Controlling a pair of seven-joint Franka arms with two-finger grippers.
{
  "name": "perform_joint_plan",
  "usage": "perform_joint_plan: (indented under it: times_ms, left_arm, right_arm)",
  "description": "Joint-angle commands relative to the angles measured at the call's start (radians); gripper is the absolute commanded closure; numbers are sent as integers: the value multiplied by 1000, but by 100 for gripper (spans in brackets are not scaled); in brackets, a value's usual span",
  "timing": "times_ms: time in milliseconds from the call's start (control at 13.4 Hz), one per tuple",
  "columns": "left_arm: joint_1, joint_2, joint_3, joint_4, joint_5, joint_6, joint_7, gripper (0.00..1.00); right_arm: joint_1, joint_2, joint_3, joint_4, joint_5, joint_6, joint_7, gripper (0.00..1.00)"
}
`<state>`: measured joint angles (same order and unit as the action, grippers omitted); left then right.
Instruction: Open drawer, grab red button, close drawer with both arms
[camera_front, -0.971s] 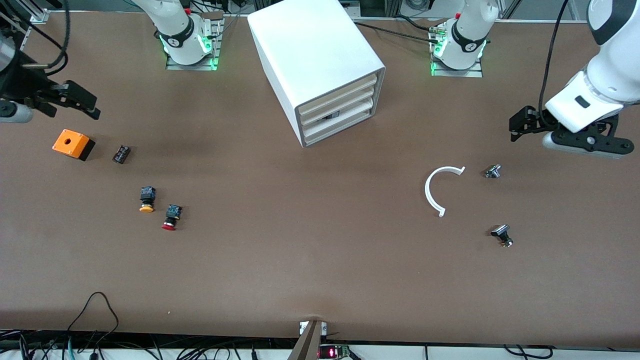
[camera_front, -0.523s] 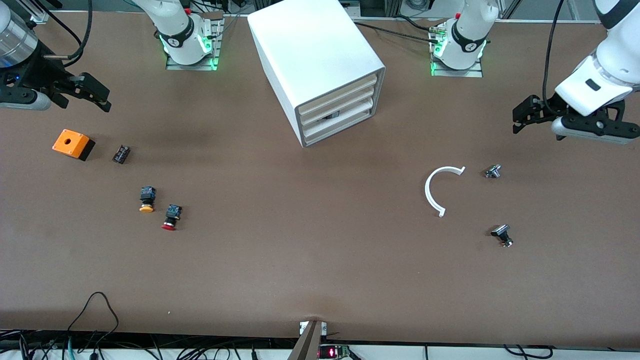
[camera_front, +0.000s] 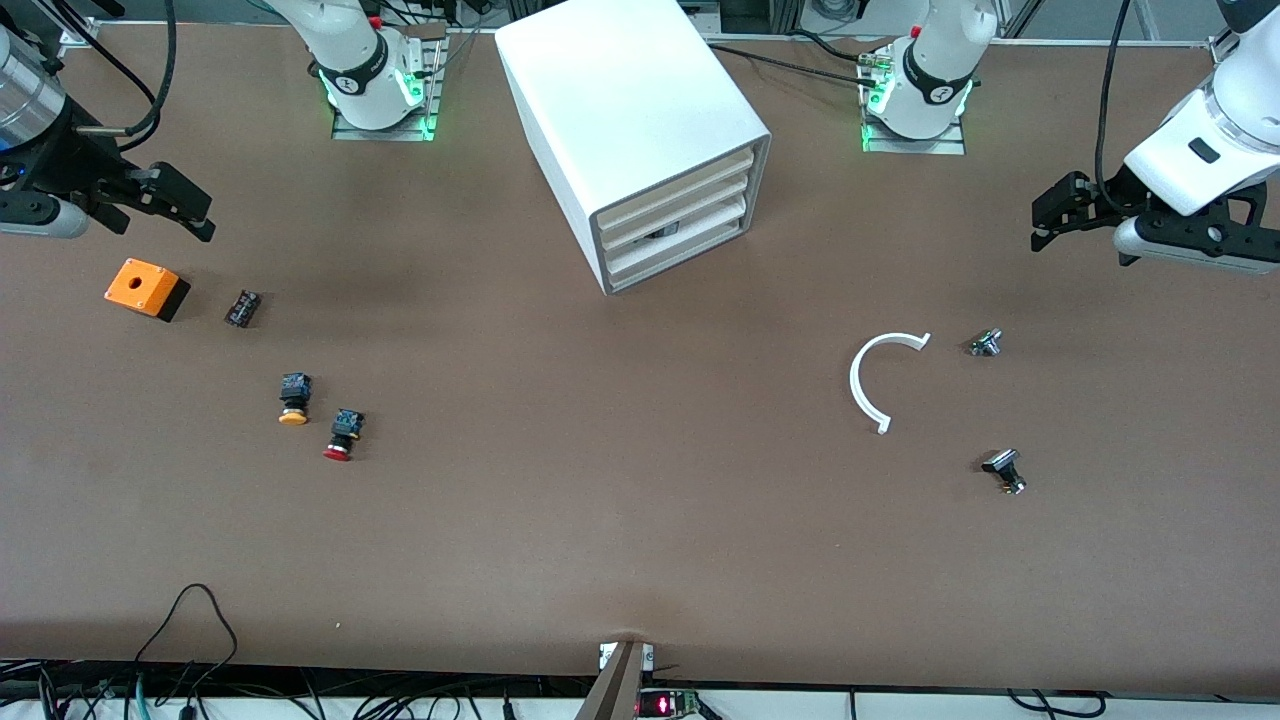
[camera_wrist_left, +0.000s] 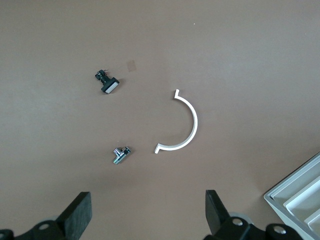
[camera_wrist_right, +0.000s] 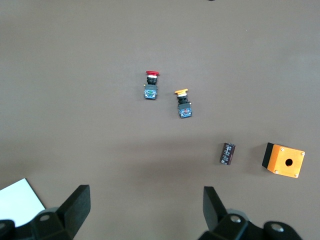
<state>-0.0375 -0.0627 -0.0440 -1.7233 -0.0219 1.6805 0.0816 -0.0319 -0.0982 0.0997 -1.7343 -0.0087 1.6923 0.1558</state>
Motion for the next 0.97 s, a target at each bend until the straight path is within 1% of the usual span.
perform_joint_plan:
  times_ms: [0, 598, 747, 897]
  left_arm:
    - [-1, 31, -4, 48, -4, -31, 4, 0]
    - [-5, 31, -5, 50, -4, -34, 3, 0]
    - [-7, 29, -7, 50, -4, -34, 1, 0]
    - [-5, 31, -5, 50, -4, -34, 3, 0]
  right_arm:
    - [-28, 17, 23, 33, 0, -17, -15, 0]
    - [-26, 14, 22, 32, 1, -33, -51, 0]
    - [-29, 20, 15, 38, 3, -33, -119, 0]
    - [-31, 20, 14, 36, 4, -45, -121, 0]
